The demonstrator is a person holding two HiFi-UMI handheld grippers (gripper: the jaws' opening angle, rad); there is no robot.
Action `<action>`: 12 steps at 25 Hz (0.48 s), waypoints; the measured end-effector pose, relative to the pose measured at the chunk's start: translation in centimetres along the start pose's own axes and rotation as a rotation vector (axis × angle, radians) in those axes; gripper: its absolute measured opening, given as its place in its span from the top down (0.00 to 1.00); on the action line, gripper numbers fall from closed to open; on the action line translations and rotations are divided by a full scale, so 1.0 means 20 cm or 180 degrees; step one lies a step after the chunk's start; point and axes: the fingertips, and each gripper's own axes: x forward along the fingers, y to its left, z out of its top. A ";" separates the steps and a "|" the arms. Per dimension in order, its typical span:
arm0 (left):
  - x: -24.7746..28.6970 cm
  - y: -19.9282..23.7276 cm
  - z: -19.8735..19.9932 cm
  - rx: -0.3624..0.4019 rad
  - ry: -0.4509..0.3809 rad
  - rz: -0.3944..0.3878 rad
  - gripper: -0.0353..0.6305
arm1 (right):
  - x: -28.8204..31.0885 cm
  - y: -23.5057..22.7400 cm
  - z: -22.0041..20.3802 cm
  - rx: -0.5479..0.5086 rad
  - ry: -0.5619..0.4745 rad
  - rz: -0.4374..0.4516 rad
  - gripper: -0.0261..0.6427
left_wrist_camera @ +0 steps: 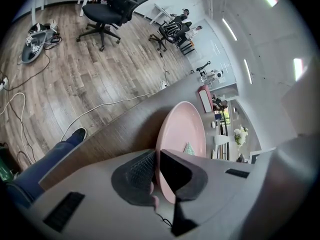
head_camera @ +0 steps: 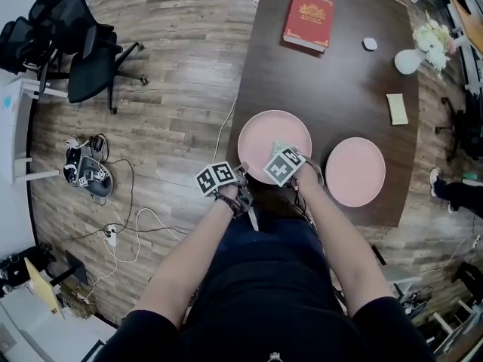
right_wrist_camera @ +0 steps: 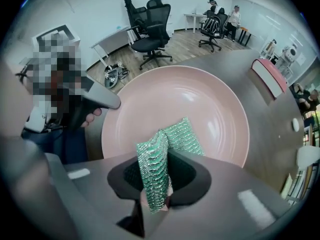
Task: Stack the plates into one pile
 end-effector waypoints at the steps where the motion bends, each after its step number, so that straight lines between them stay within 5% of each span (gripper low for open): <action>1: 0.00 0.00 0.00 -0.0023 -0.0003 -0.0008 0.91 | 0.00 -0.01 -0.02 -0.0015 0.0048 -0.0035 0.83; 12: 0.00 0.00 0.00 -0.0127 -0.0050 -0.0005 0.91 | -0.01 -0.10 -0.14 -0.0250 0.0445 -0.0395 0.83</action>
